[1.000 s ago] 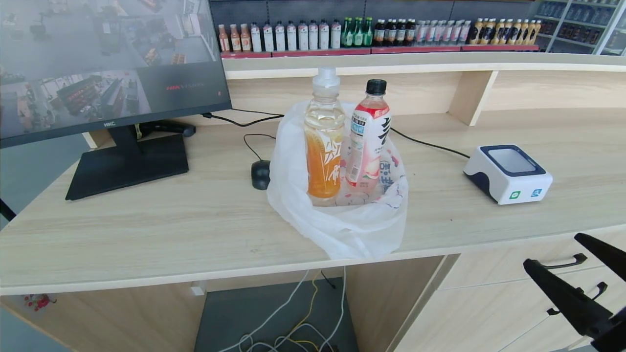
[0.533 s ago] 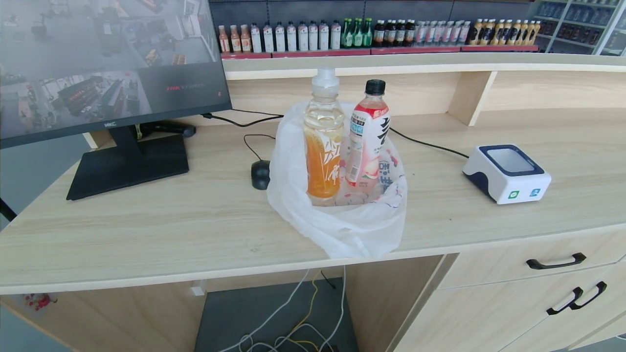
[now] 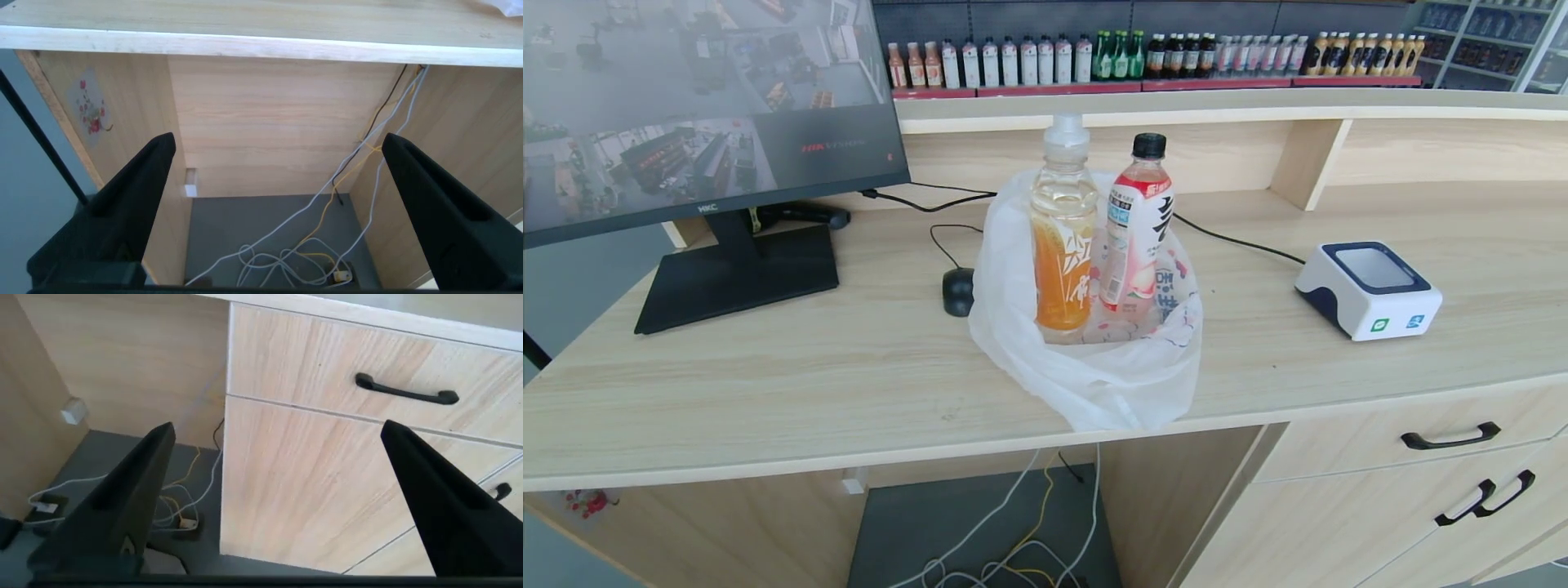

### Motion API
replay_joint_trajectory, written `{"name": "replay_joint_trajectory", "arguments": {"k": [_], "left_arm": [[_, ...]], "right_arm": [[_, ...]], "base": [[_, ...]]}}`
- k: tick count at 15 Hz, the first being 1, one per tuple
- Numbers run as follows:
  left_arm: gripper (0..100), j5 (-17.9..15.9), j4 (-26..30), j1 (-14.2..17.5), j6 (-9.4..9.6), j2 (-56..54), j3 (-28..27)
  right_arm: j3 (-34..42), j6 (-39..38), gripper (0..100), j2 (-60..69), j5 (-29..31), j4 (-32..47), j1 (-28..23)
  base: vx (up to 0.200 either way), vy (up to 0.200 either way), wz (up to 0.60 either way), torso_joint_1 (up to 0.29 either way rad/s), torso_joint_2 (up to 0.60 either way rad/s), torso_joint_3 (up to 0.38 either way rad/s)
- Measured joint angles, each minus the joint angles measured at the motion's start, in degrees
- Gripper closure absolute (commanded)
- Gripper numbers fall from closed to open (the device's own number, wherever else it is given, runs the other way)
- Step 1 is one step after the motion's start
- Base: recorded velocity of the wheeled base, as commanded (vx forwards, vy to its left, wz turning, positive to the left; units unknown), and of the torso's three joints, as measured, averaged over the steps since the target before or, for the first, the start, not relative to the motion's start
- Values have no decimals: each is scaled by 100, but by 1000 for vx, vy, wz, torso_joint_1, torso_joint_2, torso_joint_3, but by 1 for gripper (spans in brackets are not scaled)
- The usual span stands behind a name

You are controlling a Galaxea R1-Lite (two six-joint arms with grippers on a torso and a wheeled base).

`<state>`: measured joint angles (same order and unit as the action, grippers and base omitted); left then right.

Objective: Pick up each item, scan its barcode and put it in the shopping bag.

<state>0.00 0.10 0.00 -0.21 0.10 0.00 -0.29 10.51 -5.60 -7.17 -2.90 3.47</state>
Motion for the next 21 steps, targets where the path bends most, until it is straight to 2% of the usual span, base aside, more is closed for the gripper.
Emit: {"name": "replay_joint_trajectory", "arguments": {"k": [5,8,10,13,15,17,21], "left_arm": [[0,0,-2,0,-1,0,0],[0,0,0,0,-4,0,0],[0,0,0,0,-4,0,0],[0,-2,0,0,-6,0,0],[0,0,0,0,-9,0,0],[0,0,0,2,-11,0,0],[0,0,0,2,-11,0,0]], "right_arm": [[27,-261,0,185,94,11,-141],[29,-703,0,161,101,11,-634],[29,-527,0,141,55,26,-697],[29,-917,0,127,222,11,-716],[27,-857,0,124,801,-51,-719],[24,-884,0,117,820,330,-716],[20,-914,0,-41,730,268,-315]], "base": [[0,0,0,0,0,0],[0,0,0,0,0,0],[0,0,0,0,0,0],[0,0,0,0,0,0],[0,0,0,0,0,0],[0,0,0,0,0,0],[0,0,0,0,0,0]]}}
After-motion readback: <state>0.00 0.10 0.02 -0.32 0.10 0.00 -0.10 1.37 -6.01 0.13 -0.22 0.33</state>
